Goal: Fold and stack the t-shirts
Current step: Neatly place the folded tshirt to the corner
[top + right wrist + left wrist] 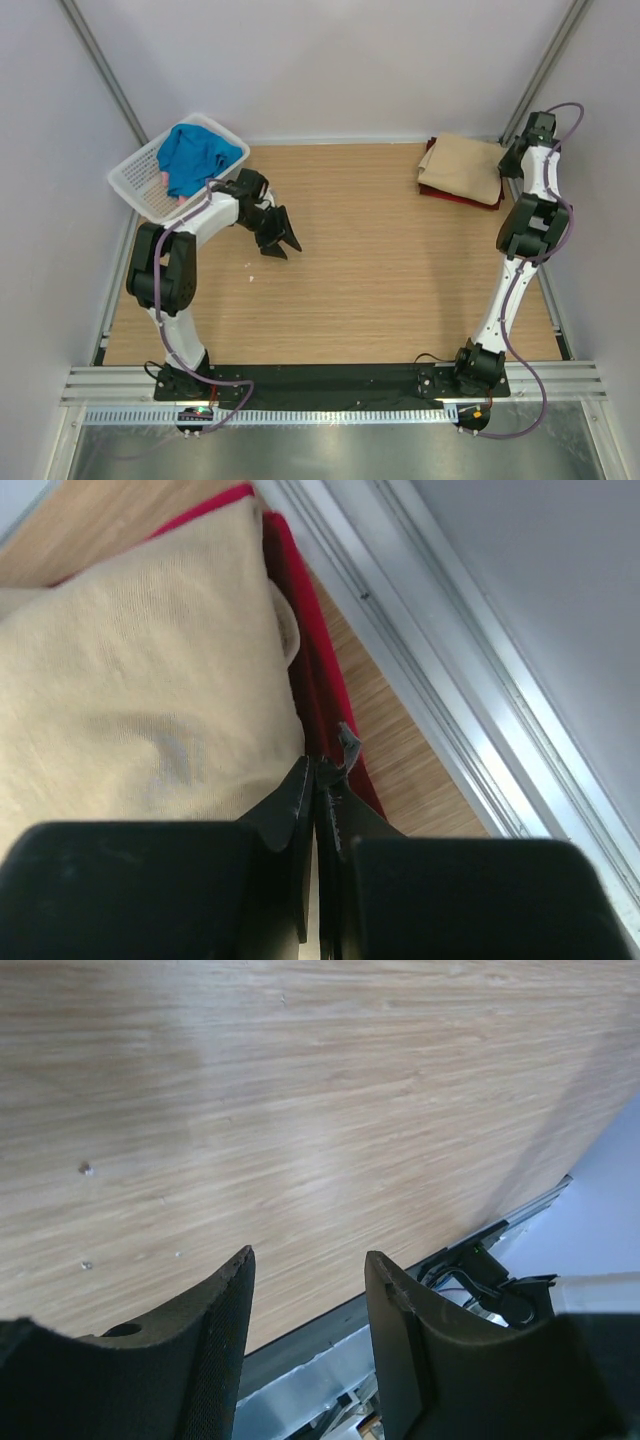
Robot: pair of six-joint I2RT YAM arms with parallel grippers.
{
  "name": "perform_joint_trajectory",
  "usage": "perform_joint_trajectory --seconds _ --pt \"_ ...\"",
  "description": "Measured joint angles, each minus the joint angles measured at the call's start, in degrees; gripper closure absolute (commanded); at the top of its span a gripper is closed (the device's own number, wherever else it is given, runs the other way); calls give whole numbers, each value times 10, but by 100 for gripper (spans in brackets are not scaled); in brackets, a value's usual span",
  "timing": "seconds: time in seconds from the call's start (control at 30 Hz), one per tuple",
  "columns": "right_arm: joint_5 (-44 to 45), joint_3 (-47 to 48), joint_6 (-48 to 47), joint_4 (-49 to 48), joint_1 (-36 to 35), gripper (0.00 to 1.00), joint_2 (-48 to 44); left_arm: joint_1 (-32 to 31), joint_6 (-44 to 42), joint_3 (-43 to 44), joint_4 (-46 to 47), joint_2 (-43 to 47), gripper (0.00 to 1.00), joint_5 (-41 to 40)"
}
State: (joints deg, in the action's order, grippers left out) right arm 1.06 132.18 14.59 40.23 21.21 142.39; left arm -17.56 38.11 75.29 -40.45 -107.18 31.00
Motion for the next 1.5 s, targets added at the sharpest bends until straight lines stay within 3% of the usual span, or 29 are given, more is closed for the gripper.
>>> perform_joint_trajectory --seconds 0.23,0.43,0.67,0.87,0.97,1.17,1.2,1.27,1.3,1.5 --pt "17 16 10 31 -10 76 -23 0 -10 -9 -19 43 51 -6" --pt "-67 -136 50 26 -54 71 -162 0 -9 -15 -22 66 51 -10" --pt "-213 -285 121 -34 -181 69 -311 0 24 -83 -3 148 46 -9" --pt "-340 -602 241 -197 -325 65 -491 0 70 -195 33 294 43 -26" --pt "-368 -778 297 -269 -360 63 -586 0 79 -244 40 372 42 -45" --pt "-365 -1063 373 -343 -360 43 -802 0 98 -382 98 501 39 -61" --pt "-360 -1103 385 -357 -360 31 -844 0 106 -409 106 523 39 -60" --pt "-353 -1160 408 -368 -360 20 -900 0 119 -459 129 558 39 -53" --pt "-348 -1194 424 -378 -360 1 -932 0 125 -481 138 570 39 -49" --pt "-322 -1293 475 -353 -360 0 -1090 -15 170 -584 184 702 34 -42"
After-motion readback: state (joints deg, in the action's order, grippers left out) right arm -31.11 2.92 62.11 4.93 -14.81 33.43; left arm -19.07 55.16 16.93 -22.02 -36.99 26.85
